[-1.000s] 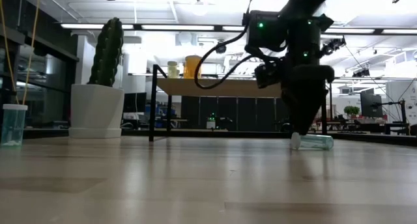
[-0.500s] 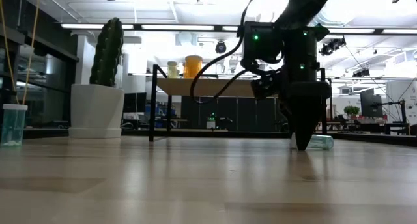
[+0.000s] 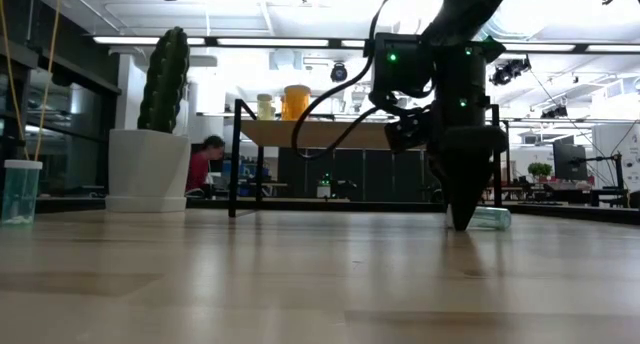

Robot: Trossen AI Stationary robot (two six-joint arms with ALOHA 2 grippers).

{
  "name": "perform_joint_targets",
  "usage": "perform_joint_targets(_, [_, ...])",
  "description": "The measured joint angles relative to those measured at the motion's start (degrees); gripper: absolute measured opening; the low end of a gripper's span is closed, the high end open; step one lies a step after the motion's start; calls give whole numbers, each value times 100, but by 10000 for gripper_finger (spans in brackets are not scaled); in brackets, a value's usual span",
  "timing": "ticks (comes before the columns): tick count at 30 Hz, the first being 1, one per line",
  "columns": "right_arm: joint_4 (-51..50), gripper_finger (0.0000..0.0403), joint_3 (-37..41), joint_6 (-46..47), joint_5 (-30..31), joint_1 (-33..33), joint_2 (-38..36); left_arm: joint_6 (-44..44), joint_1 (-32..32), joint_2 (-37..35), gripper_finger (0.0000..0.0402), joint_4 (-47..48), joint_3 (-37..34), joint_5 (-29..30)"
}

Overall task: Pick and place medicine bottles onto shelf by color
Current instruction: Put the top right blue pill bottle on the shelf

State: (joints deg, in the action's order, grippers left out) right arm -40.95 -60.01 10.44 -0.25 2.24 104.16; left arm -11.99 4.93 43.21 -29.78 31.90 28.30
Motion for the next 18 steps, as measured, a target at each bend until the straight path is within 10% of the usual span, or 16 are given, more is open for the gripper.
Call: perform_joint_targets(18, [42,116,29,-17,89,-45,-511,13,0,1,0,7,0,0])
